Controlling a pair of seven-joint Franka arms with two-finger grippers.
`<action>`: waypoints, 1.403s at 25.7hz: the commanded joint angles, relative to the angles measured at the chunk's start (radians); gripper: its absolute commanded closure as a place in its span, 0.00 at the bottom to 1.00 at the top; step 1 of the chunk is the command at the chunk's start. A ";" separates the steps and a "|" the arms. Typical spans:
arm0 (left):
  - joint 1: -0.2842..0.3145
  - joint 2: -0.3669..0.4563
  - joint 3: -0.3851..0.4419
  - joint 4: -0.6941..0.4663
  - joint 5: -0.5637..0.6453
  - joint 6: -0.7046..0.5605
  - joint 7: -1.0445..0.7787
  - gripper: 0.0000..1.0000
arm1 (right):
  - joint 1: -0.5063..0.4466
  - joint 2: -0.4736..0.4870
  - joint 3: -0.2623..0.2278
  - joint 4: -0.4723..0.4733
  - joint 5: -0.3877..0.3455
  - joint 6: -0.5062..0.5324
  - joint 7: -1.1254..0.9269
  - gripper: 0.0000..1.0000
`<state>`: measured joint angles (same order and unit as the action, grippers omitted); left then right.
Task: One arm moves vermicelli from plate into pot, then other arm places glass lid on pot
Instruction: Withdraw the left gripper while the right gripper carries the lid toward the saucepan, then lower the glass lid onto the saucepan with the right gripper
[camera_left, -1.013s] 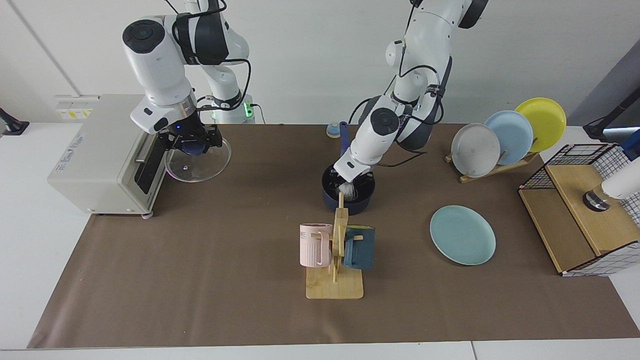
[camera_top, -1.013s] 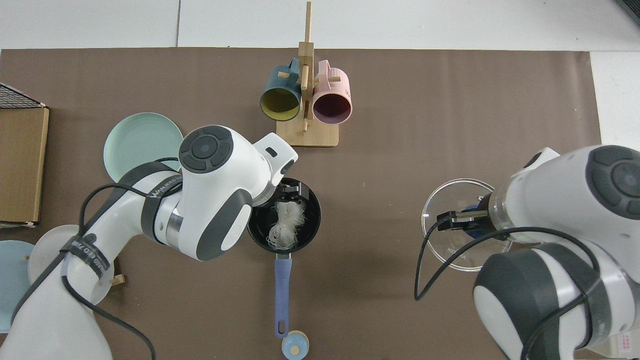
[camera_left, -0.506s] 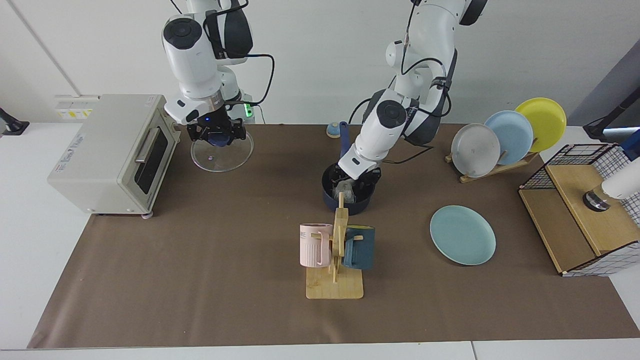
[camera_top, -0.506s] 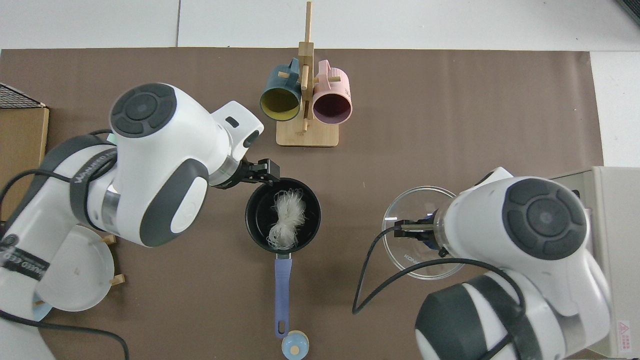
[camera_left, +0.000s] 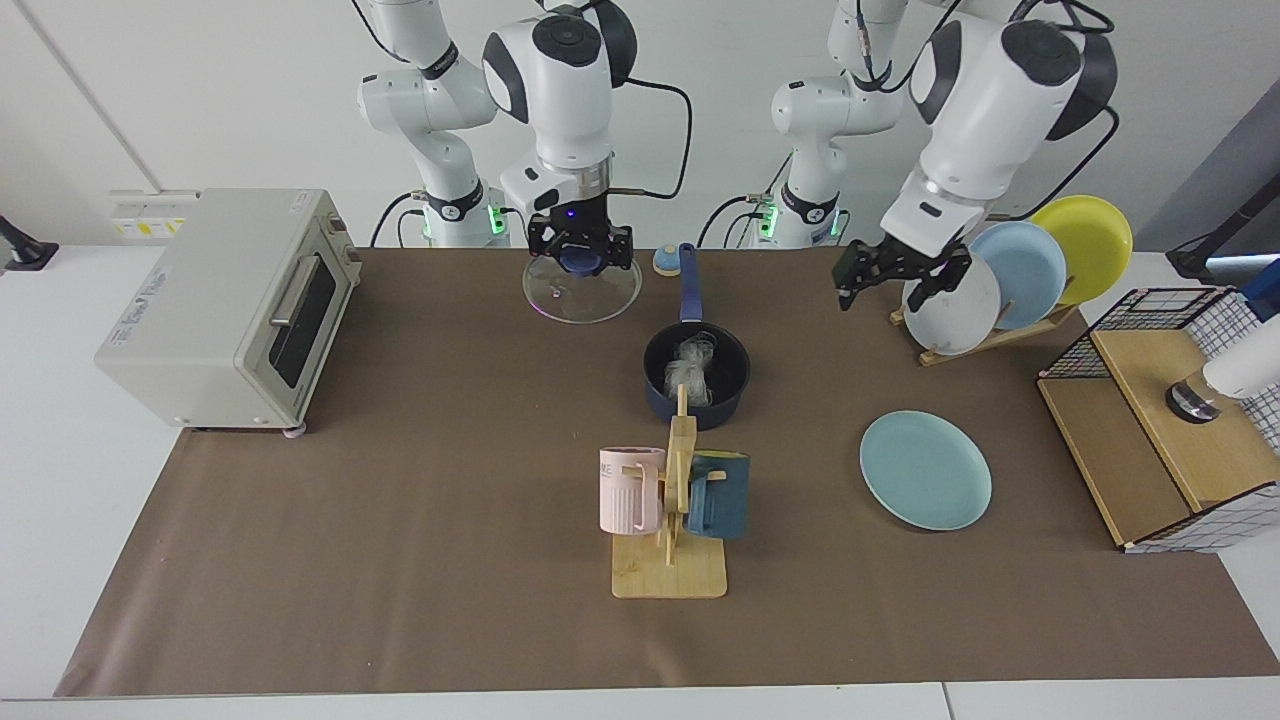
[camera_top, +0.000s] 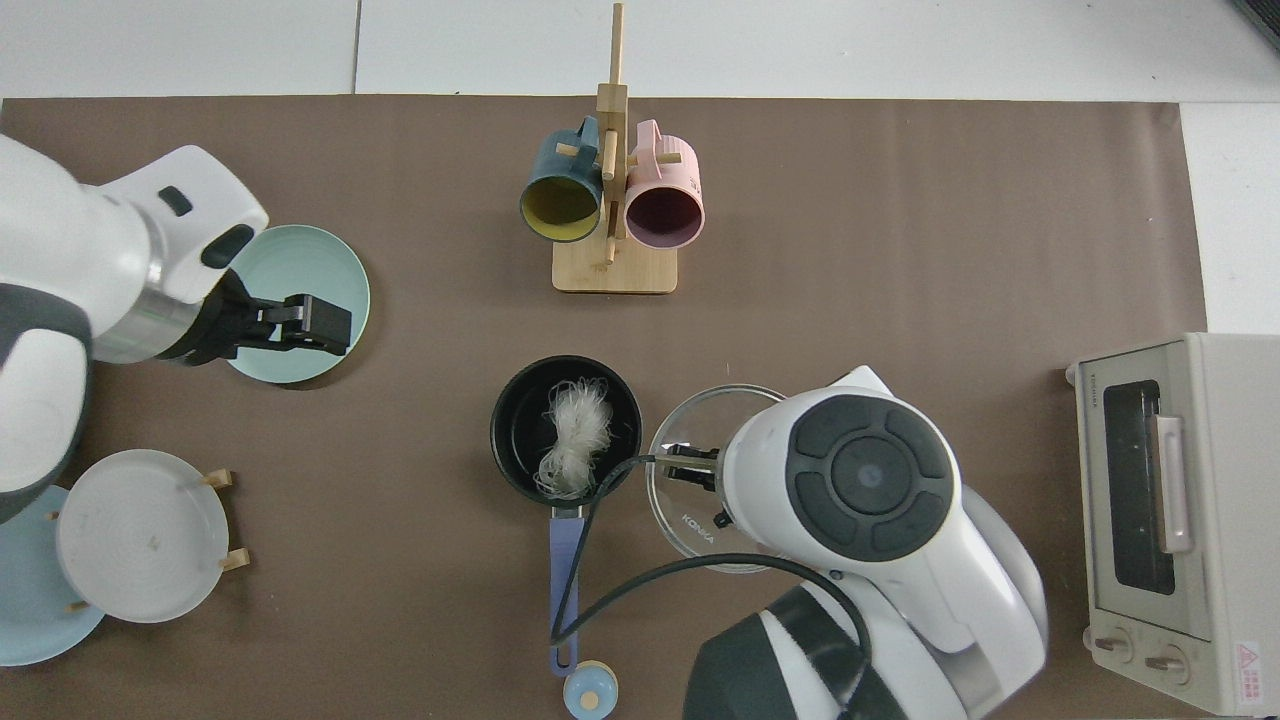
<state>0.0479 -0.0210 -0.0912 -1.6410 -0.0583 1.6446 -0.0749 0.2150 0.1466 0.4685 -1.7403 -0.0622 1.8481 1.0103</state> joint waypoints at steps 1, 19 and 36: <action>-0.003 -0.007 0.028 -0.016 0.011 -0.006 0.006 0.00 | 0.070 0.168 0.009 0.182 -0.080 -0.017 0.141 1.00; -0.010 -0.005 0.019 -0.011 0.009 -0.006 -0.002 0.00 | 0.158 0.390 0.004 0.314 -0.222 0.112 0.361 1.00; -0.003 -0.007 0.036 -0.010 0.083 -0.005 0.093 0.00 | 0.142 0.439 0.001 0.314 -0.173 0.117 0.361 1.00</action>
<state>0.0448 -0.0184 -0.0603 -1.6438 0.0024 1.6458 -0.0057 0.3707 0.5694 0.4550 -1.4518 -0.2556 1.9552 1.3402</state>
